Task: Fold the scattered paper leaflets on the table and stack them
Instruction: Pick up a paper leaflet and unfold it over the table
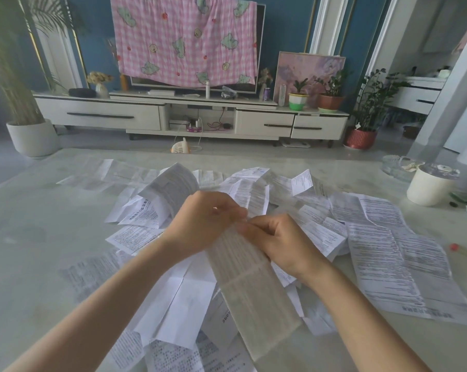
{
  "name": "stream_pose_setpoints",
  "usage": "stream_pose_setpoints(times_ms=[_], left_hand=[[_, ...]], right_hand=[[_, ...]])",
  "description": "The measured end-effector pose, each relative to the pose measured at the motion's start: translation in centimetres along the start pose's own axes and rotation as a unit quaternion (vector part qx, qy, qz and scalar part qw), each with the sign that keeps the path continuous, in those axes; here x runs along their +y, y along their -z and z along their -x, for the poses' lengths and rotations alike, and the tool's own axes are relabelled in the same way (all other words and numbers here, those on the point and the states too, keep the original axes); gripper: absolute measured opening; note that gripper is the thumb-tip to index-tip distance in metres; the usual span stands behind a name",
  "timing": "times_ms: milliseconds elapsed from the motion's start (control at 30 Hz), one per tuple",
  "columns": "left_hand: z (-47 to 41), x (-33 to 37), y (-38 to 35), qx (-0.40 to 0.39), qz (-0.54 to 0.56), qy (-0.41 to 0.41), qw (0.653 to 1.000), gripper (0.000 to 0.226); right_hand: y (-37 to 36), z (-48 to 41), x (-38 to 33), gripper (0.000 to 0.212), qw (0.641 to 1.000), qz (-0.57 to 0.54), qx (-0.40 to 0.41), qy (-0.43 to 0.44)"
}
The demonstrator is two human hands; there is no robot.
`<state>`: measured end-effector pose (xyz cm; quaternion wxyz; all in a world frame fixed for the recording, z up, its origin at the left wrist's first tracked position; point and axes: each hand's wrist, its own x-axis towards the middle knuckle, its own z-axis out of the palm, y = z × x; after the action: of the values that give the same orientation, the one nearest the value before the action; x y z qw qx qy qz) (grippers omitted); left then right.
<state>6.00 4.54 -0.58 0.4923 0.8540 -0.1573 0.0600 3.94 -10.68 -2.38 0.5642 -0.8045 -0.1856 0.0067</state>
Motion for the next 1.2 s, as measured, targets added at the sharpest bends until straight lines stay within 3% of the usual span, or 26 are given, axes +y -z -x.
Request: stream_pose_setpoints(times_ms=[167,333,433,533,633,700,767,833,867,933,1067,1200], left_hand=[[-1.2,-0.4,3.1,0.138,-0.038,-0.002,0.99,0.024],[-1.5,-0.9,5.4,0.175,-0.054,-0.017,0.983,0.017],[-1.4,-0.4,5.2,0.184,-0.064,-0.033,0.98,0.019],[-1.2,0.2,4.9,0.135,-0.041,-0.047,0.989,0.022],[-0.7,0.9,3.6,0.06,-0.044,-0.062,0.995,0.023],[-0.6,1.0,3.0,0.071,-0.015,-0.069,0.995,0.021],[-0.7,1.0,3.1,0.076,0.109,-0.028,0.991,0.023],[-0.5,0.7,3.4,-0.009,0.199,0.047,0.979,0.042],[-0.3,0.6,3.3,-0.063,0.181,0.066,0.979,0.046],[0.3,0.2,2.4,-0.112,0.123,0.078,0.983,0.032],[0.3,-0.5,1.4,-0.054,0.129,0.103,0.985,0.015],[0.3,-0.4,1.5,-0.043,0.164,0.117,0.979,0.021]], right_hand=[[0.3,0.8,0.3,0.031,0.997,0.023,-0.058,-0.048],[0.7,1.3,0.0,0.026,0.99,0.042,-0.114,-0.075],[1.7,1.3,-0.6,0.024,0.99,0.051,-0.104,-0.077],[1.2,1.2,-1.0,0.045,0.992,-0.001,-0.106,-0.069],[-0.2,1.0,-1.0,0.029,0.991,-0.042,-0.113,-0.06],[-0.5,0.7,-0.9,0.02,0.992,-0.084,-0.065,-0.066],[-0.2,0.5,-0.6,0.019,0.988,-0.129,0.003,-0.089],[0.3,0.3,-0.1,0.02,0.981,-0.151,0.067,-0.1],[0.4,0.2,0.0,0.021,0.979,-0.154,0.089,-0.1],[0.4,0.1,0.2,0.021,0.977,-0.153,0.109,-0.097],[0.1,-0.2,0.3,0.017,0.974,-0.172,0.108,-0.097],[0.2,-0.4,0.5,0.027,0.959,-0.248,0.086,-0.108]])
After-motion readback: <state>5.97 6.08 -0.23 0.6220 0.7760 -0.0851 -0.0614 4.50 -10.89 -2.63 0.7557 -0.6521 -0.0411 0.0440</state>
